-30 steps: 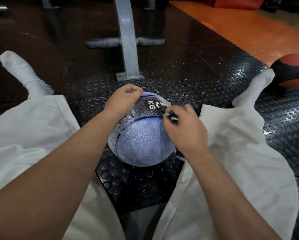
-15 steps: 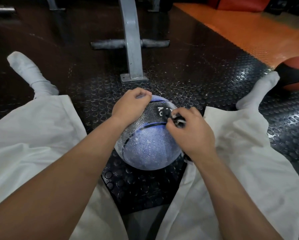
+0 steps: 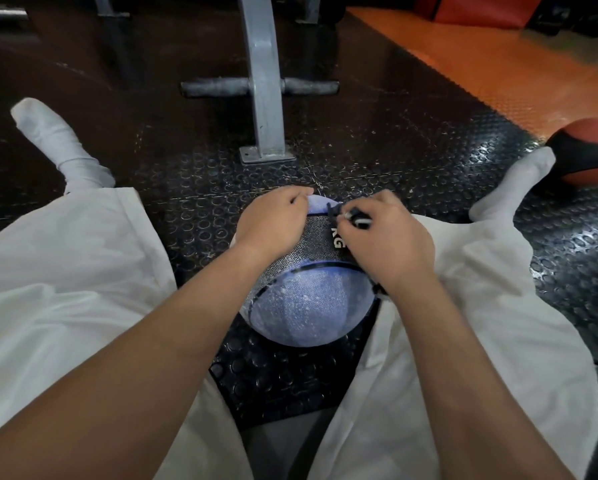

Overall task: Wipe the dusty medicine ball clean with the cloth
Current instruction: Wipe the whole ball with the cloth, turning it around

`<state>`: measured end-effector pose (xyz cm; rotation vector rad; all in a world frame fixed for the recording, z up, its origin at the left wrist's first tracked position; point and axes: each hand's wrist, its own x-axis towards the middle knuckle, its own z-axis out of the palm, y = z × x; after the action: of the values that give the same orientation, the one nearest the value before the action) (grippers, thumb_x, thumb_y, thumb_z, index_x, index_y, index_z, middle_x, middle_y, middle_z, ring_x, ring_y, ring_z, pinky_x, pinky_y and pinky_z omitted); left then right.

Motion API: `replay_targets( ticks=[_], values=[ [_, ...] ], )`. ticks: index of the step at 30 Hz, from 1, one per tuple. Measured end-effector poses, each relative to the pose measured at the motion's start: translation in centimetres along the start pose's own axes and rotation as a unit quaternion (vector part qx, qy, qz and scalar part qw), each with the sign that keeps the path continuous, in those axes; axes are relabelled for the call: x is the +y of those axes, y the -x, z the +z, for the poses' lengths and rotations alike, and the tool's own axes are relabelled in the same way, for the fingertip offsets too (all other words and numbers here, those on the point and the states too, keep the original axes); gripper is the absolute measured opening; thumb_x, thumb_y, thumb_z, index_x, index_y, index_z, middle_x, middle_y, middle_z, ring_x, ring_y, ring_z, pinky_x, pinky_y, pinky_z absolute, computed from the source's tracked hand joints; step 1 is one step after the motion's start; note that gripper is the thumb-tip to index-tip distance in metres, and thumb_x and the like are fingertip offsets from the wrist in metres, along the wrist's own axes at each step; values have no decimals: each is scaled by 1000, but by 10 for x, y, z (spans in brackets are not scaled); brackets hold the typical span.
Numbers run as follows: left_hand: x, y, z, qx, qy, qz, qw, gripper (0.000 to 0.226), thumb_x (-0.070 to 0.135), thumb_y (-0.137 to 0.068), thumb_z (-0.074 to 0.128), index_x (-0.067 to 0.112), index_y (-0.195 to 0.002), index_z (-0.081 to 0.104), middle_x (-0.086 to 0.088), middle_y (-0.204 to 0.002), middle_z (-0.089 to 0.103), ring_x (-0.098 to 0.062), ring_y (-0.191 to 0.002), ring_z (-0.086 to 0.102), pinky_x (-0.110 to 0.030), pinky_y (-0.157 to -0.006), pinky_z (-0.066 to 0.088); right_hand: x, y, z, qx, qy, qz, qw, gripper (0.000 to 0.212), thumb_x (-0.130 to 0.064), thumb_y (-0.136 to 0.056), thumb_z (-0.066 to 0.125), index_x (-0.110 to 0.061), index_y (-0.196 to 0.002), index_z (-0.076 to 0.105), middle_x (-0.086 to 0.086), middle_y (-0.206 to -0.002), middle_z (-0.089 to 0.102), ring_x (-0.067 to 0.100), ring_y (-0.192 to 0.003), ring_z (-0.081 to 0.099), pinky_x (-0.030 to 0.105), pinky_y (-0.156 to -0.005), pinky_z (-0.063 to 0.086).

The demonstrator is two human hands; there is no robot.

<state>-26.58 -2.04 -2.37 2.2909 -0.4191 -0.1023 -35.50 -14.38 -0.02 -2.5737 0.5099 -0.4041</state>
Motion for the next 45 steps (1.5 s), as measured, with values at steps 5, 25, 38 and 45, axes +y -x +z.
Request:
replay_targets(
  ticks=[5, 25, 38, 45],
  values=[
    [-5, -2, -4, -3, 30, -25, 999, 39, 26, -101, 34, 33, -125, 63, 12, -136, 57, -10, -123, 51, -25, -92, 37, -24, 9, 10, 3, 49, -106, 993, 21, -43, -91, 55, -36, -107, 68, -9, -114, 53, 21, -94, 60, 29, -72, 44],
    [-8, 9, -10, -26, 69, 5, 997, 44, 35, -106, 23, 35, -129, 60, 11, -149, 45, -5, -134, 39, -21, -94, 29, -21, -2, -2, -52, 34, -93, 994, 18, -42, -89, 56, -38, -101, 69, -8, -106, 55, 20, -93, 60, 30, -76, 45],
    [-13, 7, -9, -21, 76, -1, 997, 56, 52, -104, 14, 39, -120, 66, 8, -123, 65, -13, -112, 57, -32, -84, 37, -49, -1, 5, -50, 114, -171, 977, 23, -37, -90, 51, -36, -108, 66, -5, -104, 51, 23, -86, 59, 29, -65, 36],
    [-1, 13, -8, -28, 55, 4, 998, 59, 53, -103, 10, 36, -130, 60, 10, -145, 50, -12, -132, 43, -28, -97, 29, -10, -16, -20, -72, 88, -59, 992, 14, -41, -87, 56, -39, -93, 68, -7, -104, 55, 23, -100, 58, 29, -75, 39]
  ],
)
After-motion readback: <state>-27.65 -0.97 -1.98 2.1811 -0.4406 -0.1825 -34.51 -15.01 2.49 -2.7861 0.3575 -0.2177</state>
